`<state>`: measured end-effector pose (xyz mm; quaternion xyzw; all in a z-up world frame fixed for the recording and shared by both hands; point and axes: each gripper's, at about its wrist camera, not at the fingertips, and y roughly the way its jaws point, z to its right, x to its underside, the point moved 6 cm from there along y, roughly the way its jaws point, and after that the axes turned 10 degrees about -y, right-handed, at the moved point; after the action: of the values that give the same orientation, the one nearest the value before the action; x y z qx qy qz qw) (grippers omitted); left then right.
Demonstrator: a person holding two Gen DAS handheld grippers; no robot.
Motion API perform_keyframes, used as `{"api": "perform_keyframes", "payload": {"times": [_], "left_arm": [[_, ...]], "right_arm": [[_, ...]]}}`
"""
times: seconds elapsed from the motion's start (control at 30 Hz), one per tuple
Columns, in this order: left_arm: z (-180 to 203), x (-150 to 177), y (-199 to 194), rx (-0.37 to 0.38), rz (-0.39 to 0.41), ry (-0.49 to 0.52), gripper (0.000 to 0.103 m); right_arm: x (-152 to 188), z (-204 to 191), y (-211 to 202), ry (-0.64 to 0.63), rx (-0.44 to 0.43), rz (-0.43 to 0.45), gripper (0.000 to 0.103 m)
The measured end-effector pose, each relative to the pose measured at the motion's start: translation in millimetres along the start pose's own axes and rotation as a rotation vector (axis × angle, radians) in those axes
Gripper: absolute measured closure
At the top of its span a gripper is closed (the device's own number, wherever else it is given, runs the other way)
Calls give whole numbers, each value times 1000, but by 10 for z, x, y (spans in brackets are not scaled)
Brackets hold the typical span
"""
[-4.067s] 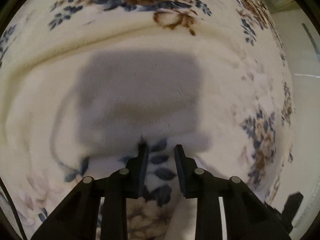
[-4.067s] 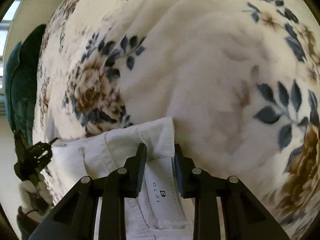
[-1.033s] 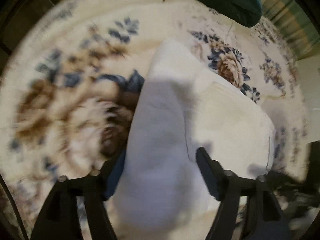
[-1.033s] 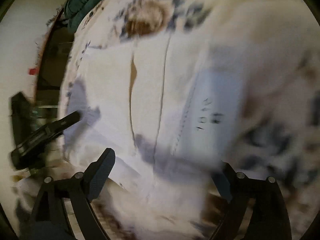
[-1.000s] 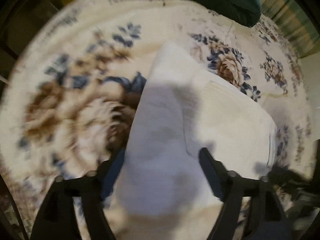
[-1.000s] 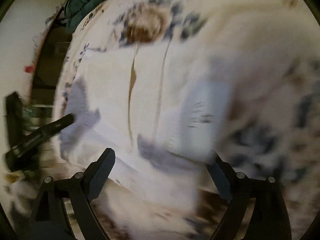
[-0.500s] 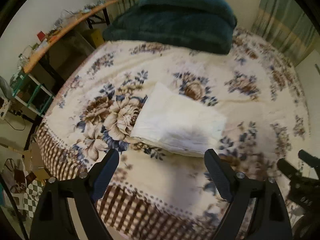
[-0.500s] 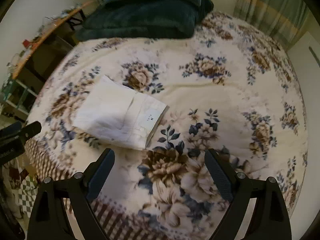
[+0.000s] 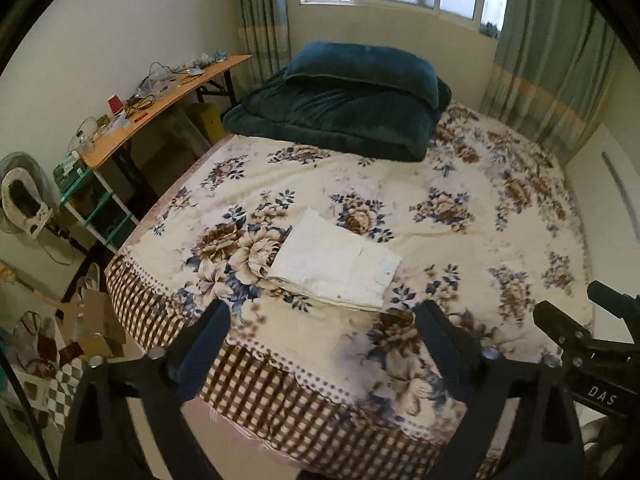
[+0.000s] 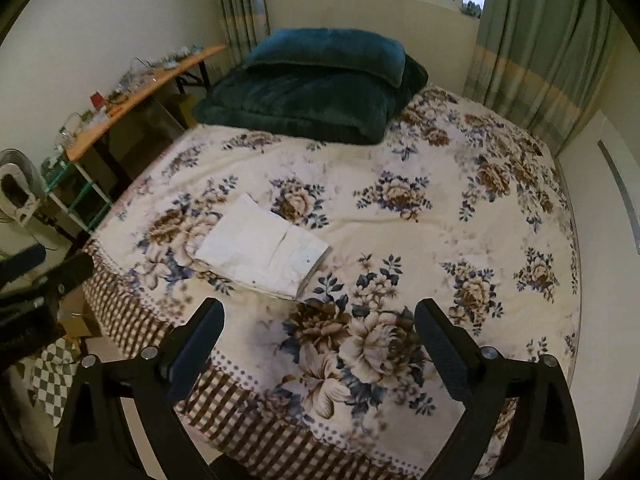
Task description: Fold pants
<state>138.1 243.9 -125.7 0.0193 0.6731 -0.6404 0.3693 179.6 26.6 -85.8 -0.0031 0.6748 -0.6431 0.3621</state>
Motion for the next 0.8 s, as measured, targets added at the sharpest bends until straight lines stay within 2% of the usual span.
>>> {"api": "perform_keyframes", "payload": {"times": [0.1, 0.4, 0.6, 0.8], "left_arm": [[34, 49, -281, -1, 12, -9, 2], [138, 134, -964, -9, 85, -34, 1], [132, 199, -1230, -41, 122, -69, 1], [140, 274, -1392, -53, 134, -94, 1]], "right_arm": [[14, 22, -397, -4, -16, 27, 5], [121, 55, -1391, -12, -31, 100, 4], [166, 106, -1779, -21, -28, 127, 4], [206, 135, -1959, -29, -48, 130, 4]]}}
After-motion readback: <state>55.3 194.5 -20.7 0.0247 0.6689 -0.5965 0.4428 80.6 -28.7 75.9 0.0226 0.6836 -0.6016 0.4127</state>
